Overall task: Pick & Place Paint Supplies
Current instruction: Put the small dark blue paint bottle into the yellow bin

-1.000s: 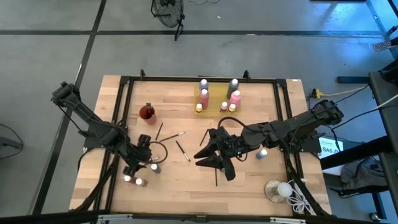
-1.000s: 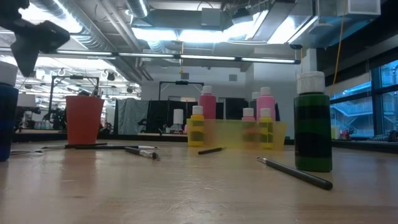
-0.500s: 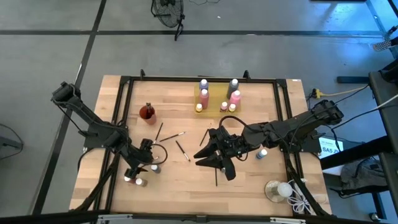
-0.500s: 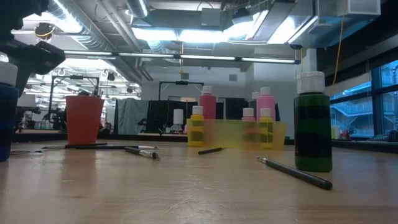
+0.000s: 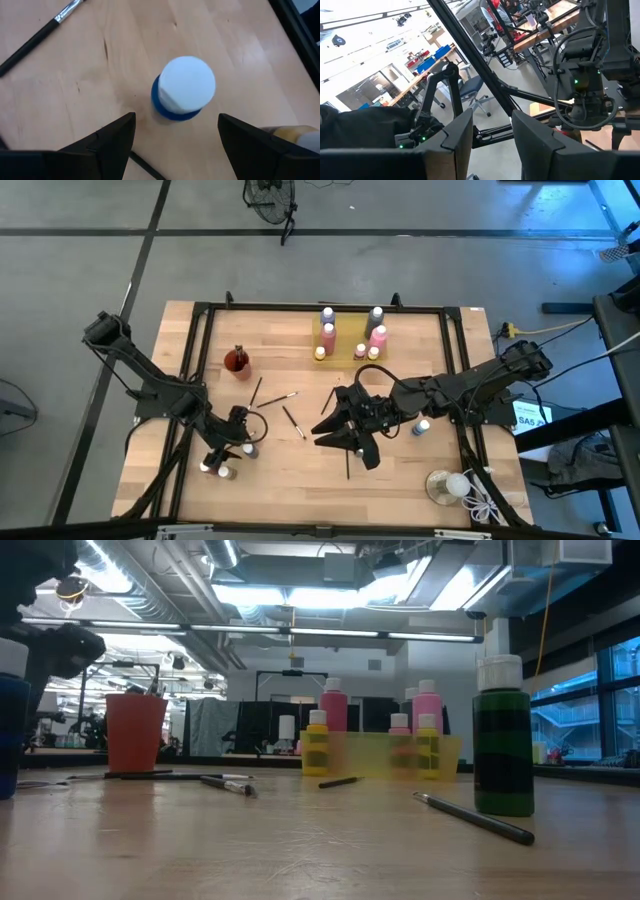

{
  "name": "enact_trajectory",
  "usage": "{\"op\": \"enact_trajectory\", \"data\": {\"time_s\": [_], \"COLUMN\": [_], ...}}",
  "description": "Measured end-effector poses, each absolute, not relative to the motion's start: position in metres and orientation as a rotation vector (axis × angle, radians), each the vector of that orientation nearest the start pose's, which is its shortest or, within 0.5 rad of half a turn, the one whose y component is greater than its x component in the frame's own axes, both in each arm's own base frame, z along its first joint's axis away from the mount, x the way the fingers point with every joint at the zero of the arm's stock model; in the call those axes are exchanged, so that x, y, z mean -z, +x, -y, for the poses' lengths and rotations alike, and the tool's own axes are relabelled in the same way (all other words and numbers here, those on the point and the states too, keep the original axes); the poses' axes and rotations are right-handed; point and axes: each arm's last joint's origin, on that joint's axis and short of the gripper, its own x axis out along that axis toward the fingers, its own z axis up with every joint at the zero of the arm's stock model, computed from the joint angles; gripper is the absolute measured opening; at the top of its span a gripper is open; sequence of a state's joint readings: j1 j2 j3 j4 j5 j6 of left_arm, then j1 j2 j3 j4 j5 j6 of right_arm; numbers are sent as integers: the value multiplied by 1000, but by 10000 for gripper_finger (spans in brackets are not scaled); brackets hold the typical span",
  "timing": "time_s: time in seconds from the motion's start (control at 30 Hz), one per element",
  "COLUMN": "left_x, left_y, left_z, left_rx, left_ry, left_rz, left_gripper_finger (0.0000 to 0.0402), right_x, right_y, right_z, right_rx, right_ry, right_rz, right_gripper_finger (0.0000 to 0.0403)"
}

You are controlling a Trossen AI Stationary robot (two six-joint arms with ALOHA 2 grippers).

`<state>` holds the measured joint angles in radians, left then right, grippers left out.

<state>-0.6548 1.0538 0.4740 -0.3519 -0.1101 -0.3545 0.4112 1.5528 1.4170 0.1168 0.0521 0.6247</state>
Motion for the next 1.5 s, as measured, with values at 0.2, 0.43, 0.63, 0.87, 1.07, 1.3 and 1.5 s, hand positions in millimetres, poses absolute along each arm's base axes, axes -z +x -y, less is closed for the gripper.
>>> {"op": "enact_trajectory", "data": {"time_s": [0.2,0.43,0.63,0.87,1.07,1.3,1.5], "left_x": [-165,-165,-158,-152,-151,-152,-152], "left_y": [149,150,155,161,161,162,162], "left_z": [109,109,113,117,118,118,118], "left_rx": [326,341,340,346,354,355,355], "left_ry": [25,100,126,130,129,127,127], "left_rz": [-901,-872,-887,-879,-881,-879,-879], "left_gripper_finger": [279,279,279,277,253,197,141], "right_x": [-392,-392,-392,-392,-393,-393,-393], "right_y": [333,334,334,335,335,335,335], "right_z": [-143,-141,-140,-140,-140,-140,-140], "right_rx": [-320,-311,-306,-284,-286,-286,-287], "right_ry": [614,614,615,616,617,617,607], "right_rz": [-123,-120,-118,-110,-105,-104,-103], "right_gripper_finger": [140,140,140,140,140,140,140]}}
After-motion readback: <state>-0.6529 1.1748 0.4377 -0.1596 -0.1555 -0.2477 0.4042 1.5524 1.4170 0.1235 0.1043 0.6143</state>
